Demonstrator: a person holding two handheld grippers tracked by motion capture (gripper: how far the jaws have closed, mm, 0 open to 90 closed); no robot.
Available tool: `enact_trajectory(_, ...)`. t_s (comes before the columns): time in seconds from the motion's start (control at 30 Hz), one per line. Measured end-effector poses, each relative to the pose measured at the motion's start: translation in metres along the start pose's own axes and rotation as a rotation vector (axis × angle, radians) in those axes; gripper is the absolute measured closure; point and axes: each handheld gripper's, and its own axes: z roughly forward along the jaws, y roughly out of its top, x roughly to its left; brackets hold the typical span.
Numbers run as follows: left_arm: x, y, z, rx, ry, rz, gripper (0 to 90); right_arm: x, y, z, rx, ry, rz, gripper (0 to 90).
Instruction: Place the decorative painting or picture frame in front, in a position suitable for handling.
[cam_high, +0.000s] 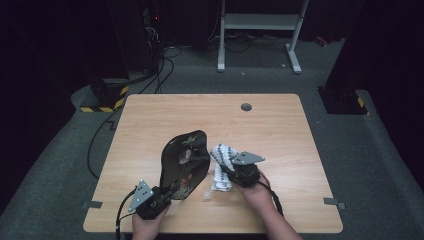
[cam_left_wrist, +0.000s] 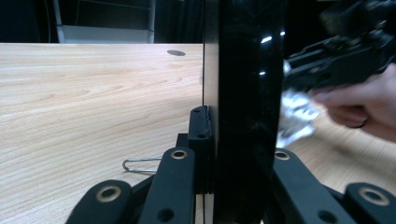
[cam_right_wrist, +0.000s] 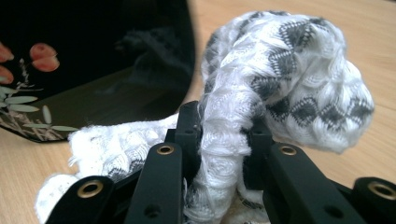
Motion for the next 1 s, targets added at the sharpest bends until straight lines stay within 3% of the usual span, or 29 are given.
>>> enact_trajectory(0.23, -0.001, 0.002, 0.0, 0.034, 0.015, 0.012, 74.3, -0.02, -0.02, -0.033, 0.009, -0.131, 0.035, 72.4)
enact_trajectory(0.37, 0.0, 0.005, -0.002, 0.037, 0.025, 0.026, 69.1, -0.034, -0.035, -0.034, 0.065, -0.196, 0.029, 70.8)
enact_trajectory(0.47, 0.001, 0.006, -0.002, 0.05, 0.038, 0.057, 66.1, -0.044, -0.047, -0.028, 0.118, -0.209, 0.062, 69.0)
enact_trajectory(0.57, 0.002, 0.006, -0.002, 0.063, 0.027, 0.058, 62.5, -0.052, -0.054, -0.022, 0.158, -0.205, 0.1, 66.5)
enact_trajectory(0.77, 0.003, 0.004, -0.002, 0.085, 0.004, 0.055, 55.2, -0.05, -0.047, -0.027, 0.135, -0.2, 0.104, 48.0)
enact_trajectory(1.0, 0.005, 0.001, -0.002, 0.122, -0.025, 0.049, 51.2, -0.043, -0.027, -0.05, 0.014, -0.242, 0.076, 38.5)
